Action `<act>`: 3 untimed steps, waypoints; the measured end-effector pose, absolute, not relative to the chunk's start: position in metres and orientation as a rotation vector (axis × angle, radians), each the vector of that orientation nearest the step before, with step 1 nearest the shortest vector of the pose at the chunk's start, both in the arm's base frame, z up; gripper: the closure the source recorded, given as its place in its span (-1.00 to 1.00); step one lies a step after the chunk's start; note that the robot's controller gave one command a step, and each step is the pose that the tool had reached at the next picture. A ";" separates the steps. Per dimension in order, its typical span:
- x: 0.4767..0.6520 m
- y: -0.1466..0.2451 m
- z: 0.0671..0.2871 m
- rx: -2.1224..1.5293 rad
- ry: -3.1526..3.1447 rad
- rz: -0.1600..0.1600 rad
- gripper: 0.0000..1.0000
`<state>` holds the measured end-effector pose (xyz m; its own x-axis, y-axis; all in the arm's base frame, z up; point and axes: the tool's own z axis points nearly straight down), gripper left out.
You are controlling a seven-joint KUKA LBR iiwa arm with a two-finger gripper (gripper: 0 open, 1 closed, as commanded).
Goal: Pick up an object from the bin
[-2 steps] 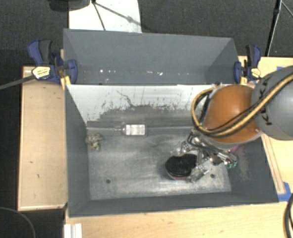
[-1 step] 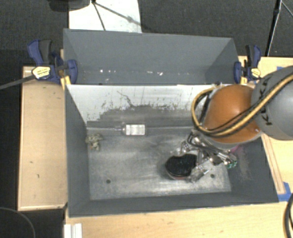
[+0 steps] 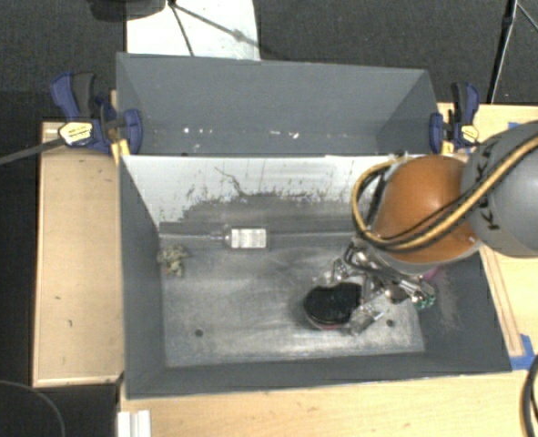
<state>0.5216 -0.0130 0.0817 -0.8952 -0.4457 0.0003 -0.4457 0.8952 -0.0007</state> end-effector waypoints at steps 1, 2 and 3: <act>0.522 -0.013 0.082 0.718 -3.058 0.001 1.00; 0.522 -0.013 0.082 0.718 -3.058 0.001 1.00; 0.522 -0.013 0.082 0.717 -3.058 0.001 1.00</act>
Offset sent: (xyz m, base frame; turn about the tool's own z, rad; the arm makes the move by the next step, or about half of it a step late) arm 0.0000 0.0000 0.0000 0.0000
